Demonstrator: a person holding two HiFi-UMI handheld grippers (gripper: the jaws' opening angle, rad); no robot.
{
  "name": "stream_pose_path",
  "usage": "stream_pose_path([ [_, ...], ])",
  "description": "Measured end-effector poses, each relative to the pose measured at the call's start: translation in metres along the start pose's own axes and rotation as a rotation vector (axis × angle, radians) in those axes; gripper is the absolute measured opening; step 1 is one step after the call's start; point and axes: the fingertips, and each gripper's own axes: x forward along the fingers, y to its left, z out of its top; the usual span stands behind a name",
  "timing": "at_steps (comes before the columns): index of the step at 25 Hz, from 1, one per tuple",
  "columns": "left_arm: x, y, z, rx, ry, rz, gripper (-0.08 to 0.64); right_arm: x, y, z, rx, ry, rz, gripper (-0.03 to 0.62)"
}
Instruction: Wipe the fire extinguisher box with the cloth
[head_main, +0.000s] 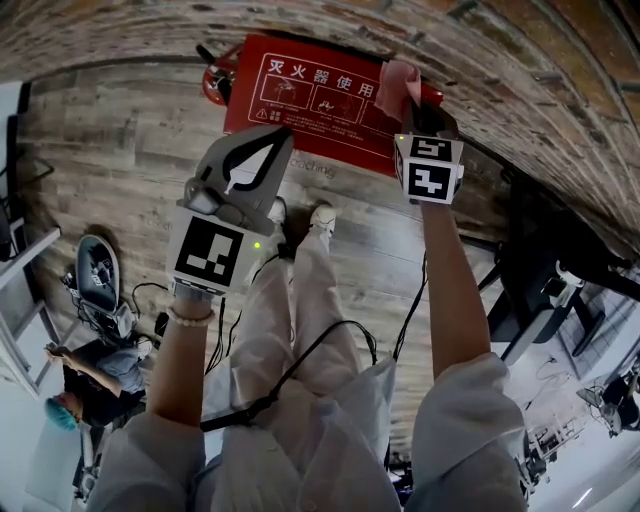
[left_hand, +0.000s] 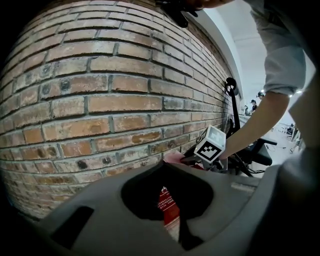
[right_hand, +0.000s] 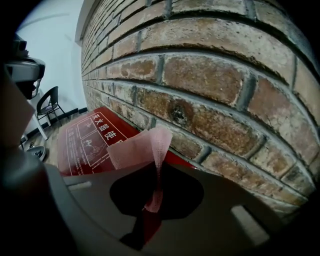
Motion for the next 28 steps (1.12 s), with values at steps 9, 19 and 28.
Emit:
stream_pose_path([
  [9,0.007,-0.006,0.001,0.003,0.005,-0.015,-0.003,-0.010,-0.025,-0.020,0.021,0.020,-0.043,0.021],
  [19,0.006,-0.008,0.001,0.010,-0.009,-0.017,-0.003,-0.015,-0.032,-0.028,0.034,0.032,-0.071,0.021],
  [28,-0.011,0.002,-0.004,-0.005,-0.008,0.006,-0.003,-0.033,-0.021,-0.018,0.080,-0.020,-0.052,0.021],
])
